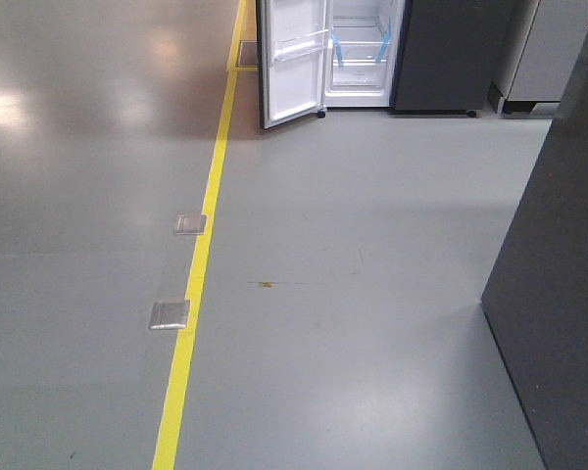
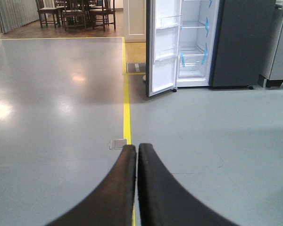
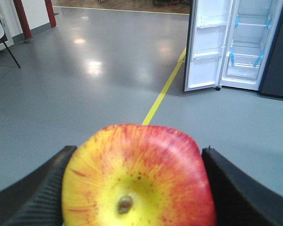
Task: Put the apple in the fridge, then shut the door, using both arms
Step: 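Drive toward the open white refrigerator carrying the apple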
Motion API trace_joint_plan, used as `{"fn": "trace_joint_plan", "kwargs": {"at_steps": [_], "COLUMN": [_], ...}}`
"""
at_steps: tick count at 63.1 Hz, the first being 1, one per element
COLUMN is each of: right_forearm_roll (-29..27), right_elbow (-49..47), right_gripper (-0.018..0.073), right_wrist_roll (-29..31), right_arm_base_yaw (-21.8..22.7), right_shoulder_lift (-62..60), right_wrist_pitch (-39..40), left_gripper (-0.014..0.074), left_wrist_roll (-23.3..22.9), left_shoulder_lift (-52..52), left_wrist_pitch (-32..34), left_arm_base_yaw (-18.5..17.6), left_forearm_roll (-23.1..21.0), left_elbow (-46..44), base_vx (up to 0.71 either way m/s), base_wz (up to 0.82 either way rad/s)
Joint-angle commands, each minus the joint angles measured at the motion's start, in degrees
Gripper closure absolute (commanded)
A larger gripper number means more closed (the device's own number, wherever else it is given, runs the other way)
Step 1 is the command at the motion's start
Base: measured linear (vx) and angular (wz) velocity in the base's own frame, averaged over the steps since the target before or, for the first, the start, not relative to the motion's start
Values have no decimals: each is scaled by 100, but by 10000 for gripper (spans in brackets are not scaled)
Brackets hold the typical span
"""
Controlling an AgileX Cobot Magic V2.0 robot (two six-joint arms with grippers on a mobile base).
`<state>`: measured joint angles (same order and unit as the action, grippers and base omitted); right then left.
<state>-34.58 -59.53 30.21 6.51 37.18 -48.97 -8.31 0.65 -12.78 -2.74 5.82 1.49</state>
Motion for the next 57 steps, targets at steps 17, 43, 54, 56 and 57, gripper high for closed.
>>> {"fn": "trace_joint_plan", "kwargs": {"at_steps": [17,43,54,56,57], "right_forearm_roll": [-190,-190,-190,-190,-190], "right_elbow": [-146,-146,-146,-146,-146], "right_gripper": [563,563,563,563,563], "right_wrist_roll": [57,57,57,57,57], "right_arm_base_yaw": [17,17,17,17,17], "right_shoulder_lift": [13,13,13,13,13], "right_wrist_pitch": [429,429,429,429,429], "left_gripper": [603,603,603,603,603], "left_wrist_roll": [-62,-62,-62,-62,-62], "left_shoulder_lift": [88,88,88,88,88], "left_wrist_pitch": [464,464,464,464,464], "left_arm_base_yaw": [6,6,6,6,6], "left_forearm_roll": [-46,-46,-46,-46,-46], "left_elbow": [122,122,122,122,122], "base_vx": [29,29,29,28,28], "base_wz": [-1,1,0,1,1]}}
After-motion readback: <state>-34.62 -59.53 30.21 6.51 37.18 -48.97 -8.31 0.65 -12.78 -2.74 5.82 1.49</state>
